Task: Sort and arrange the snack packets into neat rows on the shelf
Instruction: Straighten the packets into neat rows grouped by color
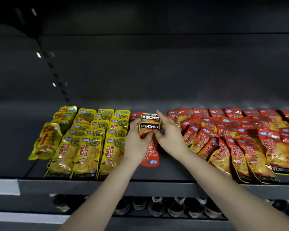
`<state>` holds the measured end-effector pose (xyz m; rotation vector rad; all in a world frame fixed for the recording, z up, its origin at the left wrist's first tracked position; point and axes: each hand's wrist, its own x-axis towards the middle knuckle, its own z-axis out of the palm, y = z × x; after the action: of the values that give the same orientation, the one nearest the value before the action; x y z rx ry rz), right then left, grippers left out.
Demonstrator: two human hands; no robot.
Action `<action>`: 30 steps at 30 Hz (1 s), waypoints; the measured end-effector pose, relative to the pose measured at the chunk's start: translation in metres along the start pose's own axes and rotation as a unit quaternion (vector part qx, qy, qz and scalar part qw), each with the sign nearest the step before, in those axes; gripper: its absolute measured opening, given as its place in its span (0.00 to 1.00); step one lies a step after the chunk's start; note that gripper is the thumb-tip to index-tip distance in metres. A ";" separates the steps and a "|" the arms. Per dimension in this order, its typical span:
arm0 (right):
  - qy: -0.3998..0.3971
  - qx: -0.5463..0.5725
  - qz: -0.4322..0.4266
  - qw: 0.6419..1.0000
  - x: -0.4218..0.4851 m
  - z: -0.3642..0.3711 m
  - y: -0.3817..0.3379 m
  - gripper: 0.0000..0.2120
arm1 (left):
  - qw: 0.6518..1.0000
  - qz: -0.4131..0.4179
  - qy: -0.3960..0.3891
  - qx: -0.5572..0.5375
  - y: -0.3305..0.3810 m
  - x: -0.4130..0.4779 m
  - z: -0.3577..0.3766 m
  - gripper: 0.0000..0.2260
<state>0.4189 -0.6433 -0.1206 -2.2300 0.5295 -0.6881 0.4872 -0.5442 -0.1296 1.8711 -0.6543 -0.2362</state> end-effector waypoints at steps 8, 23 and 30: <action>-0.050 -0.082 -0.016 0.995 0.010 0.014 -0.005 0.31 | 0.986 0.020 -0.049 0.159 0.002 0.000 0.000 0.23; -0.187 -0.305 0.025 0.933 0.010 0.014 0.001 0.24 | 0.890 0.061 -0.186 0.412 -0.004 0.011 -0.005 0.24; -0.131 -0.287 -0.013 0.949 -0.014 -0.028 -0.019 0.26 | 0.843 0.217 -0.137 0.473 0.005 -0.027 -0.044 0.28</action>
<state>0.3937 -0.6380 -0.0941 -2.8195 0.6213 -0.2515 0.4831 -0.4960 -0.1120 2.5513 -1.5799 0.1694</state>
